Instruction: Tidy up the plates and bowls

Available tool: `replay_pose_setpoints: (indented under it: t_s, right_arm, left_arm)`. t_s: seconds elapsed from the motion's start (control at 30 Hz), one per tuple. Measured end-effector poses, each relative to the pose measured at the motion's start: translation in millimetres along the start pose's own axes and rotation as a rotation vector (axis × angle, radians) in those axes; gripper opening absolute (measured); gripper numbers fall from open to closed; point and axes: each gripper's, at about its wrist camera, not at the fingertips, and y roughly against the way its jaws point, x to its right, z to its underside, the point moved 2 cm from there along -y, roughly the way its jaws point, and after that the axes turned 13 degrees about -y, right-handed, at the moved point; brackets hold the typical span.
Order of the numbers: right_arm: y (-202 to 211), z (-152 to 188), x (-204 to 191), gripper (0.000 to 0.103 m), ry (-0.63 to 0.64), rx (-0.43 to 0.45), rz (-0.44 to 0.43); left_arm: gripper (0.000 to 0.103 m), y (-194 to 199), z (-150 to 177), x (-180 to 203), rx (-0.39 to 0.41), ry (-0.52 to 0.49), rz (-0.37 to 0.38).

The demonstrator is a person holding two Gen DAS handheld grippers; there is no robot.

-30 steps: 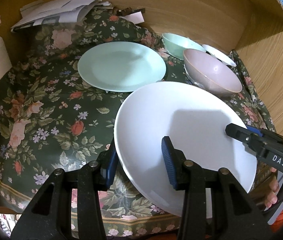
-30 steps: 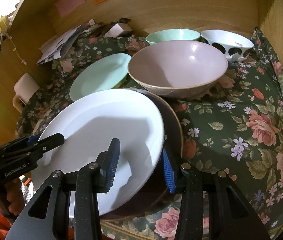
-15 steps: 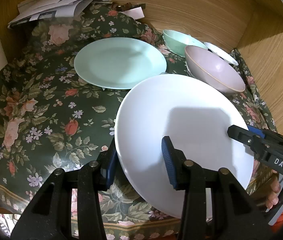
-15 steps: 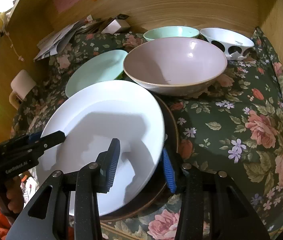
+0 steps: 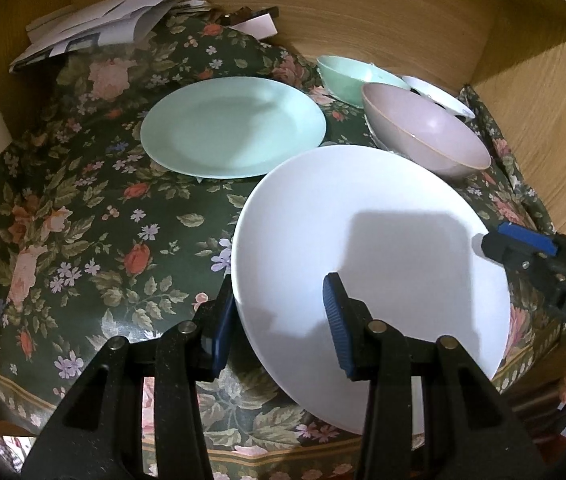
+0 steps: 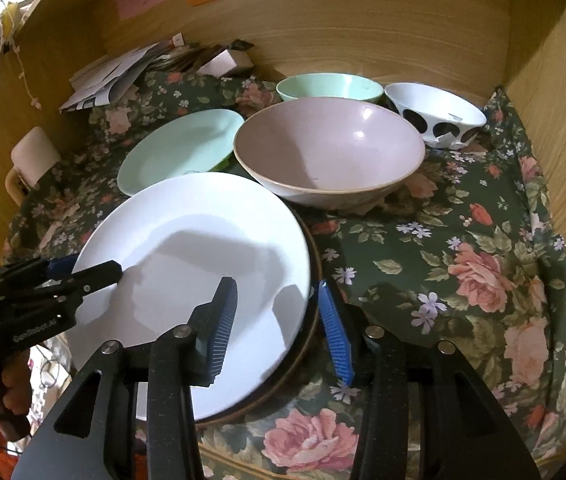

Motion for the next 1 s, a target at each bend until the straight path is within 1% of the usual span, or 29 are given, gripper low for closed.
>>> replay_pose_setpoints:
  t_s: [0.17,0.23,0.3,0.37,0.47,0.5,0.57,0.6,0.73,0.77,0.83,0.93,1.0]
  right_arm:
    - [4,-2,1,0.04,-0.013,0.008,0.004]
    - [8,-6,0,0.044,-0.023,0.021,-0.011]
    - [12,-11,-3,0.05,-0.026,0.04,-0.026]
    - [15,-17,-9,0.053,-0.02,0.059,-0.038]
    - [20,-27,-22,0.055,0.005,0.096,-0.051]
    - [21,-30,-25,0.058,0.011,0.103,-0.054]
    - [23,-38,-34,0.063,0.03,0.131,-0.064]
    - [24,-41,-36,0.064,0.036,0.139,-0.068]
    - [23,-57,-50,0.068,0.064,0.162,-0.089]
    - [21,-61,-53,0.072,0.066,0.165,-0.097]
    - [19,-70,-58,0.079,0.068,0.174,-0.11]
    - [13,-82,-65,0.08,0.074,0.177,-0.124]
    - [6,-89,-69,0.08,0.077,0.172,-0.127]
  left_arm:
    - [0.042,1,0,0,-0.003,-0.003,0.002]
    - [0.042,6,-3,-1,0.021,-0.013,-0.016]
    - [0.044,15,-7,-2,0.048,-0.031,-0.037]
    - [0.052,25,-14,-6,0.082,-0.038,-0.053]
    - [0.06,40,-25,-13,0.14,-0.047,-0.094]
    - [0.061,43,-27,-15,0.152,-0.049,-0.103]
    - [0.071,52,-35,-22,0.188,-0.052,-0.132]
    - [0.073,54,-37,-26,0.201,-0.051,-0.137]
    - [0.085,64,-51,-43,0.247,-0.032,-0.177]
    - [0.088,66,-55,-49,0.258,-0.025,-0.191]
    - [0.092,67,-62,-58,0.27,-0.013,-0.218]
    - [0.097,66,-70,-70,0.277,0.003,-0.242]
    - [0.097,63,-76,-80,0.272,0.013,-0.251]
